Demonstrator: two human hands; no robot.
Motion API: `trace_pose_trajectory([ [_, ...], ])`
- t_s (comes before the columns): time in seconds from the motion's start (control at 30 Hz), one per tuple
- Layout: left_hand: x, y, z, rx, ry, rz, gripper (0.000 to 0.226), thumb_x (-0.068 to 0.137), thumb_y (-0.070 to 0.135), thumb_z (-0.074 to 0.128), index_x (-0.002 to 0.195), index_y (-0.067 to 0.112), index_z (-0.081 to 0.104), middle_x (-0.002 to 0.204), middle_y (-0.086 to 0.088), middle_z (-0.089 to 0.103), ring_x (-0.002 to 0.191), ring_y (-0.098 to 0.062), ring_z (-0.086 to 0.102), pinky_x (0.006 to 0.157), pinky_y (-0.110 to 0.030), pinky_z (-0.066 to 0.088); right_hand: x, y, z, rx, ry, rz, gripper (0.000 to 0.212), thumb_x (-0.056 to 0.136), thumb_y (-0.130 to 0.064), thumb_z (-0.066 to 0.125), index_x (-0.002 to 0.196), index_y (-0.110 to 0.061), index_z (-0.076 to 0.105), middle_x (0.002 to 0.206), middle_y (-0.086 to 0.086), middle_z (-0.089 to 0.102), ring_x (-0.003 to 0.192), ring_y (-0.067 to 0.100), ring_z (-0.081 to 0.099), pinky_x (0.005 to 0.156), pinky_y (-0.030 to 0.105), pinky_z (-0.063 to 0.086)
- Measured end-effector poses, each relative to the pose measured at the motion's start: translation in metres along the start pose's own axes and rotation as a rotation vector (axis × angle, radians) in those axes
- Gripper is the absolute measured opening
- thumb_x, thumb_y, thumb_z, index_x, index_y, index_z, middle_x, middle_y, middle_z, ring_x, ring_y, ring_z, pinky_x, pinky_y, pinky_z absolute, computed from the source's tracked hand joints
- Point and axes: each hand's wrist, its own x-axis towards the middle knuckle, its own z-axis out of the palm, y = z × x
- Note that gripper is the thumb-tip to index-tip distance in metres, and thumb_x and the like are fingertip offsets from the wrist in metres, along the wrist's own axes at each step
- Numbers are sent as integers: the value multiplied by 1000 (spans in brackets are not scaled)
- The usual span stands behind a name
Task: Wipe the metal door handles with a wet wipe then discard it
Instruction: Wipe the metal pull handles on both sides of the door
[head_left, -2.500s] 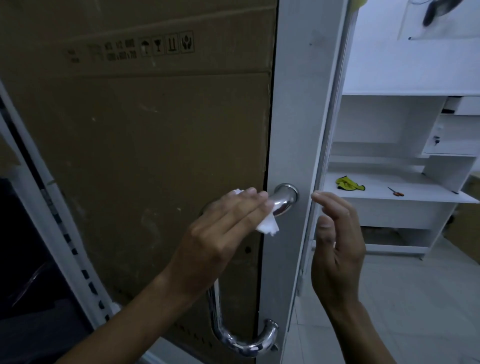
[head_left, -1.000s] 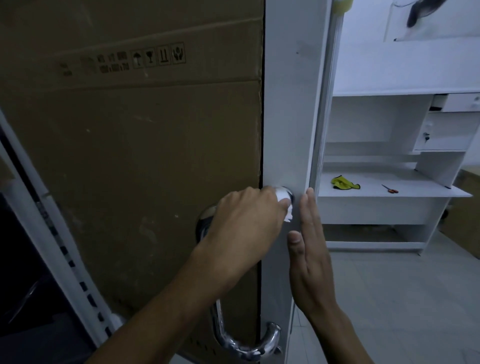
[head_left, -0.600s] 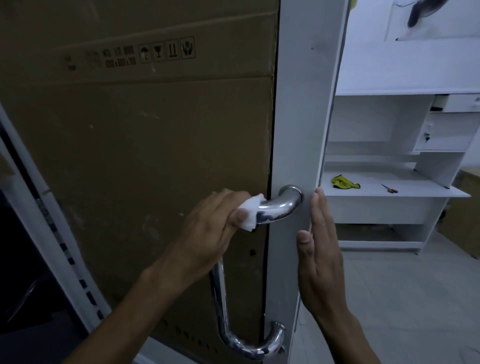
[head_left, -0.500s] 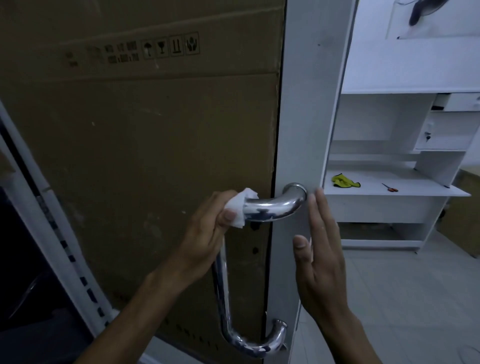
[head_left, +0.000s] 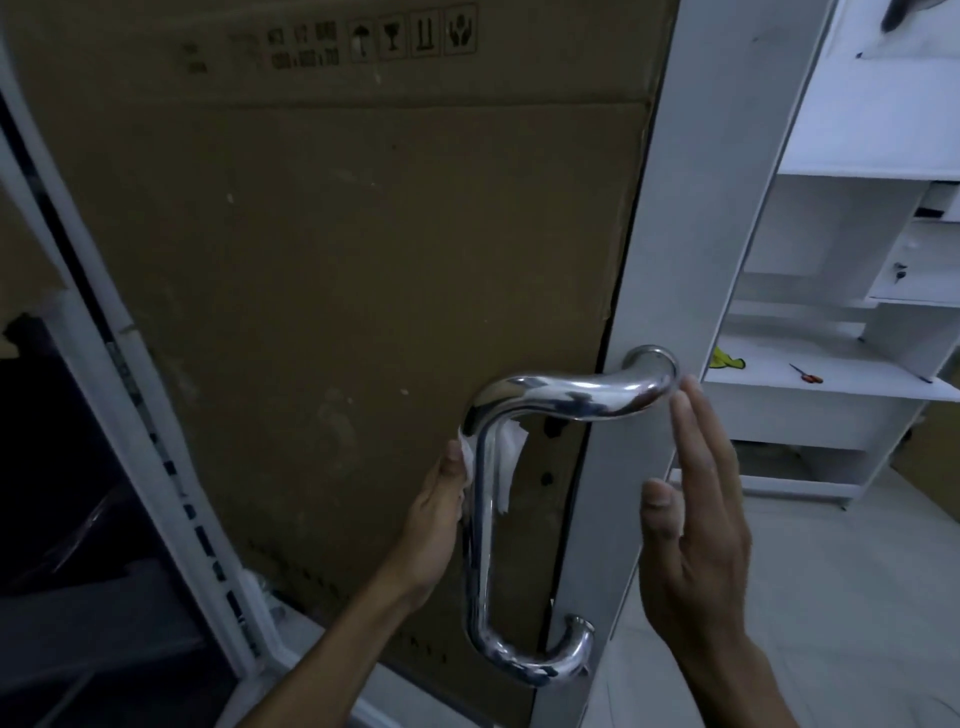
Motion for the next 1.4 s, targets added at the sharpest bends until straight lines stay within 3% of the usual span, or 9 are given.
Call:
trace_pose_trajectory([
  [0.07, -9, -7, 7, 33, 27, 39, 27, 100, 33, 26, 113, 38, 48, 100, 31, 63, 92, 27, 54, 81, 0, 41, -5, 0, -2, -4, 17, -15, 53, 105, -43, 24, 143, -8, 34, 150, -3, 33, 143, 11, 30, 116, 30, 30],
  [0.17, -20, -25, 7, 116, 39, 48, 24, 102, 26, 28, 105, 48, 36, 105, 41, 42, 84, 41, 39, 74, 10, 31, -15, -2, -1, -3, 28, -43, 47, 105, -38, 26, 135, -6, 43, 139, 4, 45, 133, 15, 42, 110, 29, 37],
  [0.3, -25, -44, -3, 255, 60, 104, 29, 90, 51, 39, 112, 37, 51, 96, 31, 63, 90, 15, 59, 74, -3, 42, -35, -6, 7, 15, -41, -41, 37, 104, -34, 31, 121, -11, 55, 118, -1, 55, 113, 10, 51, 99, 18, 37],
  [0.47, -26, -41, -14, 336, 94, 112, 26, 81, 51, 64, 103, 37, 60, 100, 12, 67, 97, -2, 62, 77, -15, 49, -80, -19, 33, 101, -278, 18, 37, 104, -33, 31, 129, -21, 55, 131, -11, 53, 123, 2, 49, 102, 20, 40],
  [0.63, -17, -22, -20, 420, 128, 85, 23, 79, 35, 75, 93, 29, 57, 91, 2, 62, 84, -5, 60, 66, -9, 46, -112, -33, 58, 211, -403, 137, 49, 105, -42, 27, 149, -22, 37, 156, -9, 34, 142, 10, 35, 112, 25, 32],
  [0.8, -17, -7, -19, 262, 116, 51, 29, 82, 37, 71, 101, 18, 62, 91, 3, 71, 84, -2, 67, 65, -10, 49, -105, -47, 80, 188, -352, 198, 55, 104, -48, 21, 155, -28, 13, 163, -12, 12, 149, 10, 15, 117, 16, 15],
  [1.0, -27, 11, -26, 165, 109, 96, 34, 86, 49, 43, 98, 28, 67, 90, 13, 71, 83, 4, 65, 70, -8, 48, -88, -54, 97, 171, -356, 263, 58, 98, -62, 12, 148, -48, -15, 160, -24, -11, 148, 1, -1, 114, 7, 7],
  [1.27, -35, 16, -46, 144, 155, 164, 44, 87, 45, 37, 90, 18, 72, 87, 9, 73, 83, -2, 67, 72, -13, 51, -51, -57, 124, 7, -157, 122, 66, 103, -49, 20, 153, -23, -15, 163, -1, -15, 150, 13, -4, 119, 17, 5],
  [1.4, -36, 18, -47, 120, 172, 175, 41, 87, 43, 37, 91, 22, 71, 88, 13, 74, 84, 1, 66, 70, -9, 48, -42, -66, 138, 50, -54, 214, 66, 103, -51, 19, 150, -29, -21, 159, 8, -3, 149, 5, -8, 119, 18, 2],
])
